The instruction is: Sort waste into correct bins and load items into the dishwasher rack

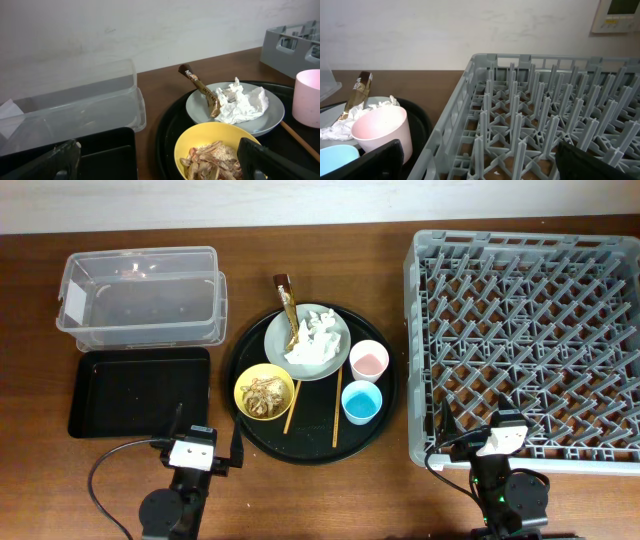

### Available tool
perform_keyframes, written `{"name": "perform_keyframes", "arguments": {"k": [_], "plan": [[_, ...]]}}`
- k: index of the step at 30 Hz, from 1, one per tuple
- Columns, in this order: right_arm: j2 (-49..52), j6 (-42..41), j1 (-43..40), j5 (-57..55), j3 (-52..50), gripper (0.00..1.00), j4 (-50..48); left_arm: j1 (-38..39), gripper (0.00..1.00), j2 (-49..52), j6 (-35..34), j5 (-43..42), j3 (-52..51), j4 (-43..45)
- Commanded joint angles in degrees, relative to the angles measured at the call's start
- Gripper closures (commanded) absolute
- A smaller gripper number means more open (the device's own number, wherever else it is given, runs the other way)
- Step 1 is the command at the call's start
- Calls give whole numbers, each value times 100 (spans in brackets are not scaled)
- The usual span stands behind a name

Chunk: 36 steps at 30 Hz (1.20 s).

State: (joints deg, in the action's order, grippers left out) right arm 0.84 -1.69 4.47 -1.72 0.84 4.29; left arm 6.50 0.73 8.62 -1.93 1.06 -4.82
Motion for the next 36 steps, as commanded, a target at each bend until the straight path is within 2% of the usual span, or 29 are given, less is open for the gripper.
{"name": "perform_keyframes", "arguments": {"k": [1,24,29,32,36], "plan": [[-48,-2,-37,-138,-52,2,-2,-28,0,-33,94,39,-57,24],[-48,-7,-37,-131,-52,2,-2,-28,0,-33,94,20,-55,31],[-48,-503,-37,310,-50,2,0,-28,0,-33,87,15,-55,48],[-46,-501,-37,581,98,2,136,-28,0,-28,-879,20,-17,118],[94,-501,-37,579,739,2,844,-28,0,136,-999,17,236,-260]]}}
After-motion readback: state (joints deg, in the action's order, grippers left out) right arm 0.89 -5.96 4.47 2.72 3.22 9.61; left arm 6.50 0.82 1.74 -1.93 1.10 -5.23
